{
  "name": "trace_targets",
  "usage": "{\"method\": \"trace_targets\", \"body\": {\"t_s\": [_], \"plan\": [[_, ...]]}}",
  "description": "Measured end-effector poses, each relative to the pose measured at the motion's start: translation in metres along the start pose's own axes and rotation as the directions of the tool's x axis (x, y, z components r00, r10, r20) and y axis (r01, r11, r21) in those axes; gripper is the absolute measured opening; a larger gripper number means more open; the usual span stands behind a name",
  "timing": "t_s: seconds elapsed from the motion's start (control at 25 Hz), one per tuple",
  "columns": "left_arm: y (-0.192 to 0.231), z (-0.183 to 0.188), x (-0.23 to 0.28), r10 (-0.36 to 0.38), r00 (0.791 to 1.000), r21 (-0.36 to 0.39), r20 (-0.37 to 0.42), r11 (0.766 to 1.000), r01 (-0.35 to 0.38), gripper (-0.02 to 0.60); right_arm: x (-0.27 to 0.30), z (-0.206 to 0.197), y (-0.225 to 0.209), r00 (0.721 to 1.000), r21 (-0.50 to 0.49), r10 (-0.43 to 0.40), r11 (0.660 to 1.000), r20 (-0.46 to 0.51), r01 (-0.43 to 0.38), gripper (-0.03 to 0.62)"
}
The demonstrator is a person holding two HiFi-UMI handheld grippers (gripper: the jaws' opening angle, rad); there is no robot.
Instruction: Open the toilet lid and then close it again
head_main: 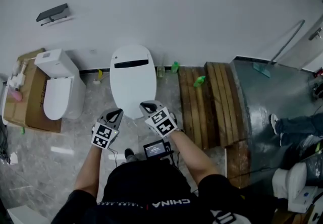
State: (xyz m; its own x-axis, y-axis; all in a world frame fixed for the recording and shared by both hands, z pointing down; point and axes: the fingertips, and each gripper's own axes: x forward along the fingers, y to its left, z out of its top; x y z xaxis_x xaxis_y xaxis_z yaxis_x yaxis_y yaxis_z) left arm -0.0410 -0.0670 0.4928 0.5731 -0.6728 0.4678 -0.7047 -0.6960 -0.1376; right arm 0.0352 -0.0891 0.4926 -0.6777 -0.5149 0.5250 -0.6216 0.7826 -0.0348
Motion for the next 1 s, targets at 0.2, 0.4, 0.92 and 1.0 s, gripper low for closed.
{"method": "trace_targets", "body": {"t_s": [0.2, 0.4, 0.92, 1.0], "plan": [[0.012, 0.0, 0.0, -0.022, 1.0, 0.011, 0.008, 1.0, 0.022, 0.009, 0.009, 0.008, 0.003, 1.0, 0.005, -0.02, 1.0, -0.005, 0.02, 0.014], [0.014, -0.004, 0.002, -0.033, 0.999, 0.014, 0.002, 0.999, 0.033, 0.009, 0.012, 0.006, -0.001, 0.999, 0.015, -0.031, 0.999, -0.013, 0.031, 0.014], [0.02, -0.045, 0.028, -0.075, 0.993, 0.057, -0.089, 0.995, 0.08, 0.011, 0.052, -0.042, -0.011, 0.989, -0.115, -0.004, 0.993, -0.146, -0.013, 0.015], [0.017, -0.068, 0.042, -0.093, 0.989, 0.057, -0.119, 0.993, 0.1, 0.011, 0.066, -0.062, -0.011, 0.983, -0.127, 0.015, 0.991, -0.181, -0.038, 0.015]]}}
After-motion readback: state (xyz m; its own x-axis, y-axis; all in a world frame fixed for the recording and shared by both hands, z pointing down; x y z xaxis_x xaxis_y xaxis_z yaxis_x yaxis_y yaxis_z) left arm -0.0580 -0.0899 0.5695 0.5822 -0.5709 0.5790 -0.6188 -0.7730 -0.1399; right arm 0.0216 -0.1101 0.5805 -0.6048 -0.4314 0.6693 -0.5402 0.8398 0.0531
